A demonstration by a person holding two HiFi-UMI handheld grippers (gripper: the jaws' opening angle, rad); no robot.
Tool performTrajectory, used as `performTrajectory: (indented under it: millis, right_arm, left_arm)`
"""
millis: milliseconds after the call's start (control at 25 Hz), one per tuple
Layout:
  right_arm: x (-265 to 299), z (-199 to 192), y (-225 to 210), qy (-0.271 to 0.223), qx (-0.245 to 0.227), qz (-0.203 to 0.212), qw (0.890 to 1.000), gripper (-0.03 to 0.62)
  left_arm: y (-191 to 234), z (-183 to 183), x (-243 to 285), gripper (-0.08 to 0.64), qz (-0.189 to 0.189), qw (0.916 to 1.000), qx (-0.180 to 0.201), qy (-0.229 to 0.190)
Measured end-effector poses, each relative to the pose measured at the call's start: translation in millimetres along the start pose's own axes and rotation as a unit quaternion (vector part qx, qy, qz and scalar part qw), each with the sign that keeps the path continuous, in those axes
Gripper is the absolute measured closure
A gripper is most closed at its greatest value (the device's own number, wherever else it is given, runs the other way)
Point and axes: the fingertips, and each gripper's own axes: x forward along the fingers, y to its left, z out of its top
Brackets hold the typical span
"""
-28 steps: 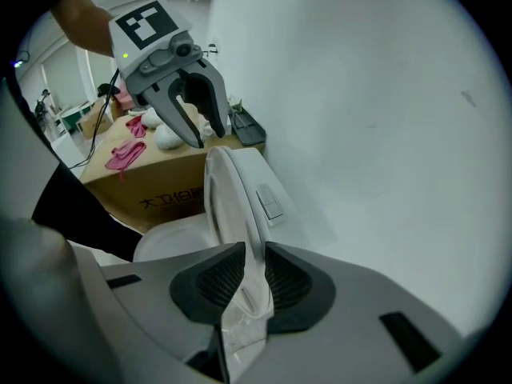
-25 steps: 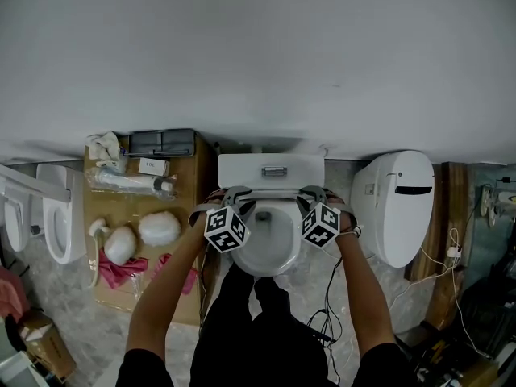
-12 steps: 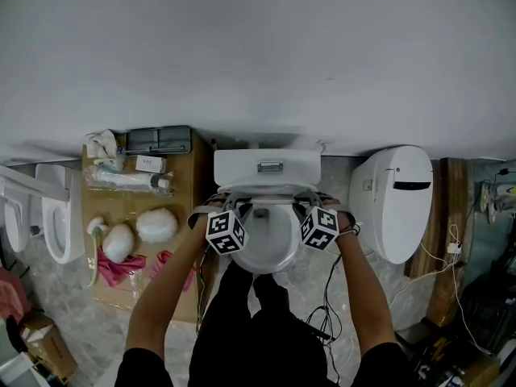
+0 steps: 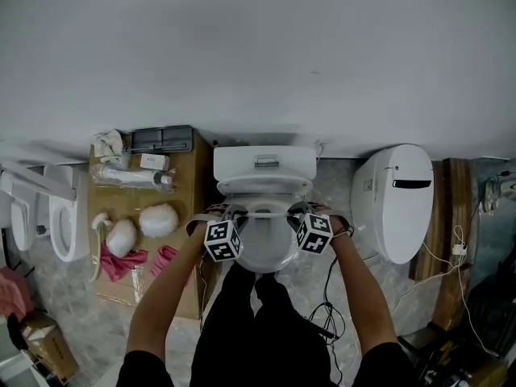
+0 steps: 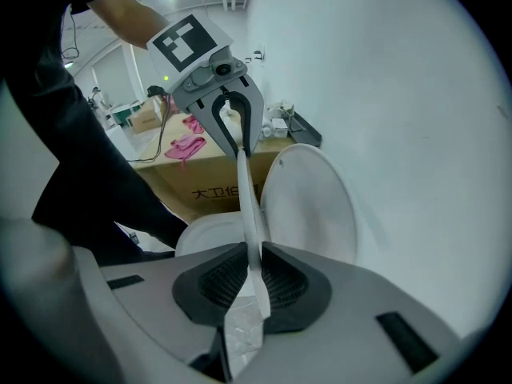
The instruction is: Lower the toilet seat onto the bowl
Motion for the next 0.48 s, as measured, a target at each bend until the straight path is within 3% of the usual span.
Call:
performTrajectory:
  millis: [200,480]
  right_arm:
    - [4,-5,30,-0.013,-0.010,0.020,1.000,0.520]
    - [12,-15,71,-0.017,-0.031,0.019,0.999,0.517]
  left_arm:
    - [-31,-6,1,0.506,-0.015,0.9999,0.001,0.005]
    - [-72,-13,4,0.500,-0.008,0.9998,0.007,0.017]
